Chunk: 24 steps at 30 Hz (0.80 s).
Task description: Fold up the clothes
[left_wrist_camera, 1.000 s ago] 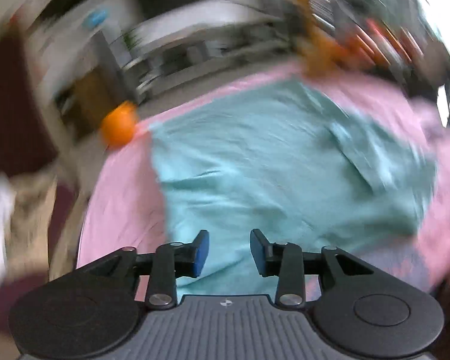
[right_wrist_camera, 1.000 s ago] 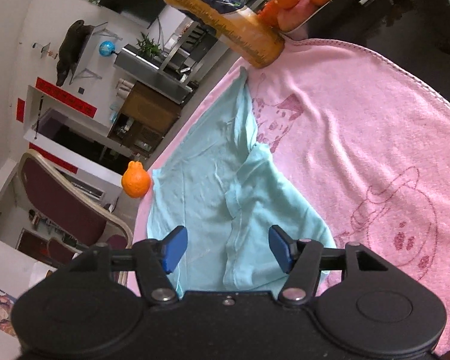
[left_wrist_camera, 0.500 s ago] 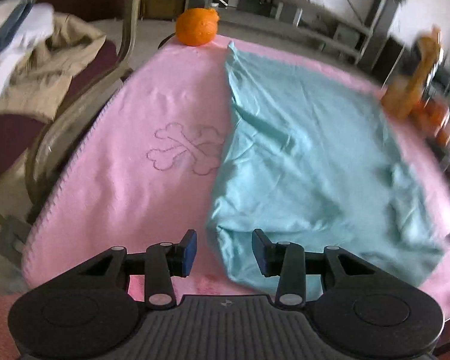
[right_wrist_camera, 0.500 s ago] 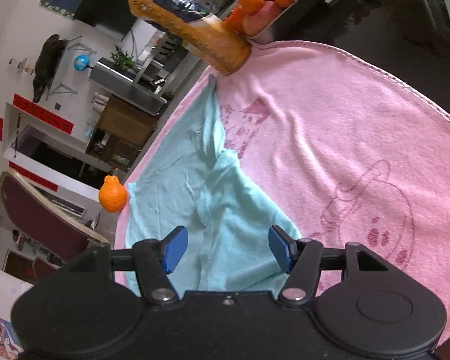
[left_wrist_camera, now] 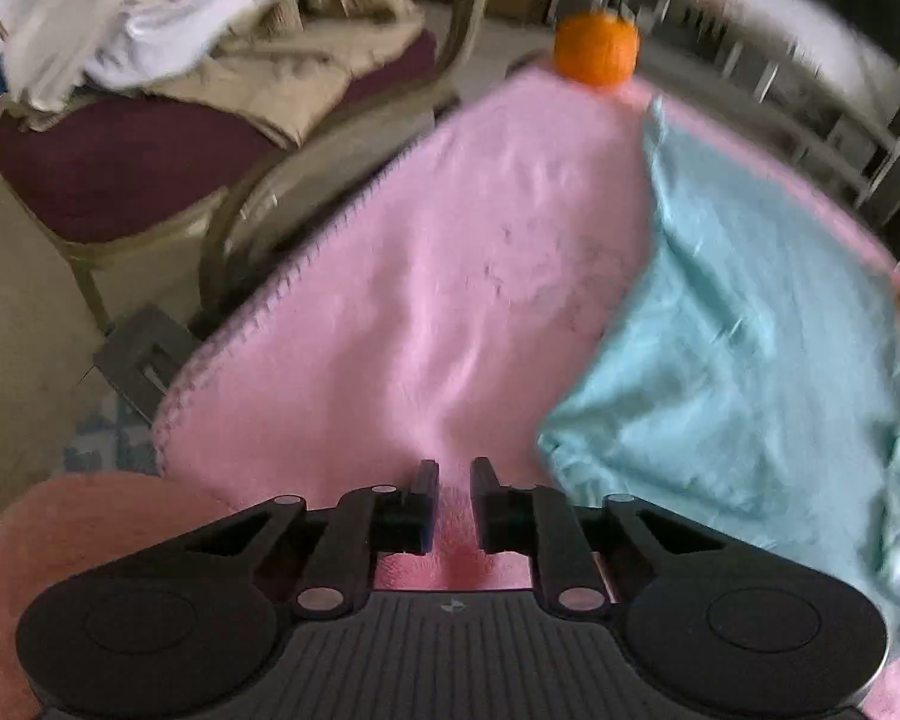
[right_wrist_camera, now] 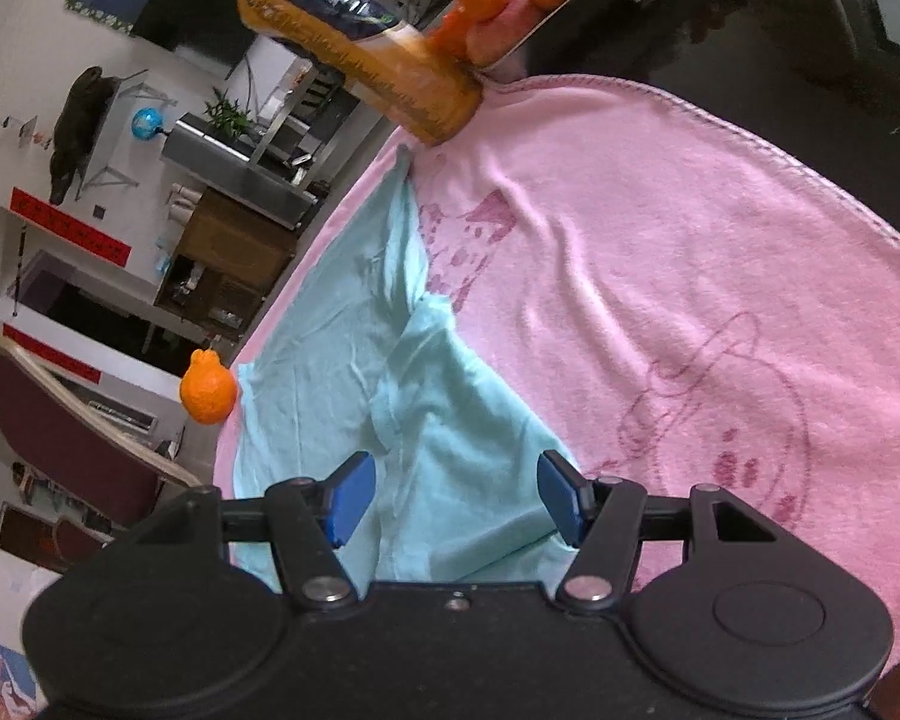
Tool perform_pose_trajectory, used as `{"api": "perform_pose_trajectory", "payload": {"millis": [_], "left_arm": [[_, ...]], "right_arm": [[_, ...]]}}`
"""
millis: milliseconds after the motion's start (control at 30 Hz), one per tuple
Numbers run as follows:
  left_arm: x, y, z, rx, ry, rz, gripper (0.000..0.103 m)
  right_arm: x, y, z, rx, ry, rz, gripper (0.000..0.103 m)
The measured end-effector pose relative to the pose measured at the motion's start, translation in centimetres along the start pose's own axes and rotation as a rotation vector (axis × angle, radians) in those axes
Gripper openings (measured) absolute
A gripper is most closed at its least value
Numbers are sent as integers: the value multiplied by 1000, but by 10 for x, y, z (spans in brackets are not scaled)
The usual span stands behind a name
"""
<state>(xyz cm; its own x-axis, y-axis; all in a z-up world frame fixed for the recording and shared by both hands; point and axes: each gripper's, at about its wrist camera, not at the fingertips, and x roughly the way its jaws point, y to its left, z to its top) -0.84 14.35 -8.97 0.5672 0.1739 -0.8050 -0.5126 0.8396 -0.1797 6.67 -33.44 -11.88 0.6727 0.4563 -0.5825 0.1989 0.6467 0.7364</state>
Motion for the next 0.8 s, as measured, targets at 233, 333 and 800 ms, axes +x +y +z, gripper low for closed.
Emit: {"api": "perform_pose_trajectory", "payload": {"millis": [233, 333, 800], "left_arm": [[7, -2, 13, 6, -11, -116, 35], [18, -5, 15, 13, 25, -137, 35], [43, -11, 22, -12, 100, -242, 31]], "right_arm": [[-4, -5, 2, -1, -36, -78, 54], [-7, -10, 4, -1, -59, -163, 40], [11, -28, -7, 165, 70, -89, 24]]}}
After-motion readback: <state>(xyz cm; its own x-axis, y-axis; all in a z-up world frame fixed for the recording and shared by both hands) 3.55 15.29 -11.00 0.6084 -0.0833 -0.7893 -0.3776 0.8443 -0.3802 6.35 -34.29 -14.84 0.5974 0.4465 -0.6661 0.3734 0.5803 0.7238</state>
